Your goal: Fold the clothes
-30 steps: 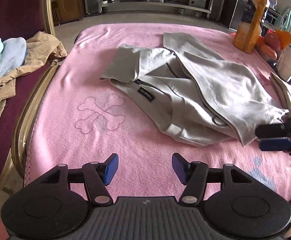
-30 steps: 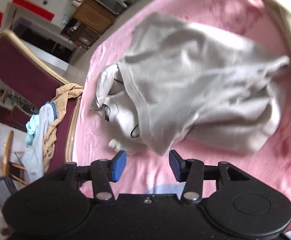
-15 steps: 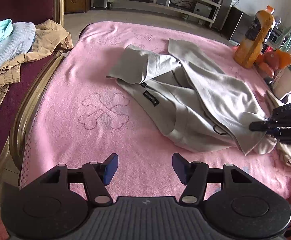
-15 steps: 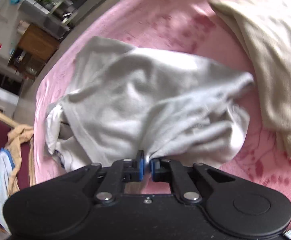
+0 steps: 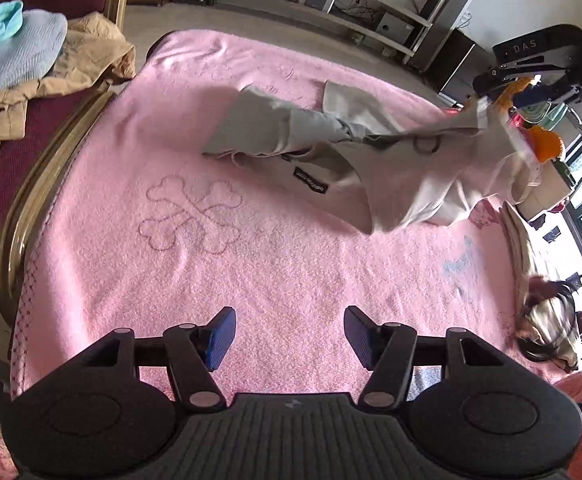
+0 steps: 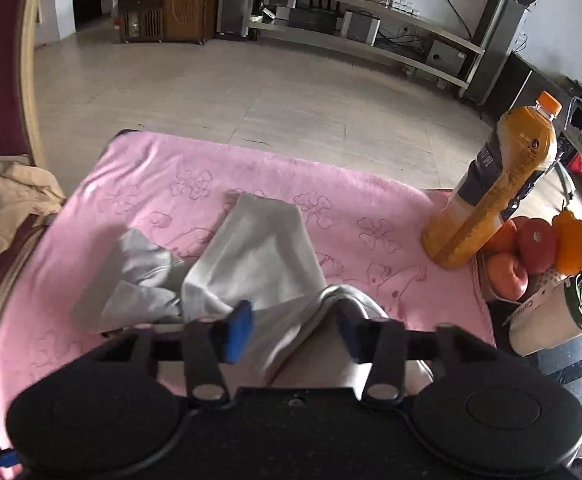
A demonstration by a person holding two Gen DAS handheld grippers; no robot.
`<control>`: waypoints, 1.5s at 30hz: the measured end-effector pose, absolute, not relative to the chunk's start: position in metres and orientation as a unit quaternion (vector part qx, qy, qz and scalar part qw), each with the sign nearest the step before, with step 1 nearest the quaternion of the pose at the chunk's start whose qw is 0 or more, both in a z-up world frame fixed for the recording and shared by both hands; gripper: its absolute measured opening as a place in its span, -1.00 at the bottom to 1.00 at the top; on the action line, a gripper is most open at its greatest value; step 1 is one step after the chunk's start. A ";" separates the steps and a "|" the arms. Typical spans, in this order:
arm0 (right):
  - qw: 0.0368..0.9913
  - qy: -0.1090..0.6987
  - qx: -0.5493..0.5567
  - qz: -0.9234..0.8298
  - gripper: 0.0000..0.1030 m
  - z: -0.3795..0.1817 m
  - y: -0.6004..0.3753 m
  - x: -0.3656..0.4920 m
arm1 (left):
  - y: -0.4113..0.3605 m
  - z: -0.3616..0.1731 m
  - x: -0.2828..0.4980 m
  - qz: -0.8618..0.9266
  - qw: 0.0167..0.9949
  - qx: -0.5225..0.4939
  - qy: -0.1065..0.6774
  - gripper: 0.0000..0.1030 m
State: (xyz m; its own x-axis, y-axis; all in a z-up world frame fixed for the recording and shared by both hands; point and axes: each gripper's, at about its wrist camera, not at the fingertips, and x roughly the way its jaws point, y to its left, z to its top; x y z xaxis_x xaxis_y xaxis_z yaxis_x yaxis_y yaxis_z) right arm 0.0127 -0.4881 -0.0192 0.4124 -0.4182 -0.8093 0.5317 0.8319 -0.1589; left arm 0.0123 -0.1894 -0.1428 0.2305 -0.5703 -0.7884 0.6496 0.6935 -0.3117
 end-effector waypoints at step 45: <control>0.848 0.391 0.226 -0.276 -0.22 -0.150 -0.480 -0.073 | -0.198 -0.163 0.025 -0.326 0.799 0.066 0.501 0.12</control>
State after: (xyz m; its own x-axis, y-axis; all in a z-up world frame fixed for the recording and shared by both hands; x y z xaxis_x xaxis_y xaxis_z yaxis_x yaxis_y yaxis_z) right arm -0.0731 -0.4797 -0.1501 0.5412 -0.2913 -0.7888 0.6456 0.7450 0.1678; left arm 0.0251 -0.1980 -0.1628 0.2864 -0.4541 -0.8437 0.5870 0.7791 -0.2201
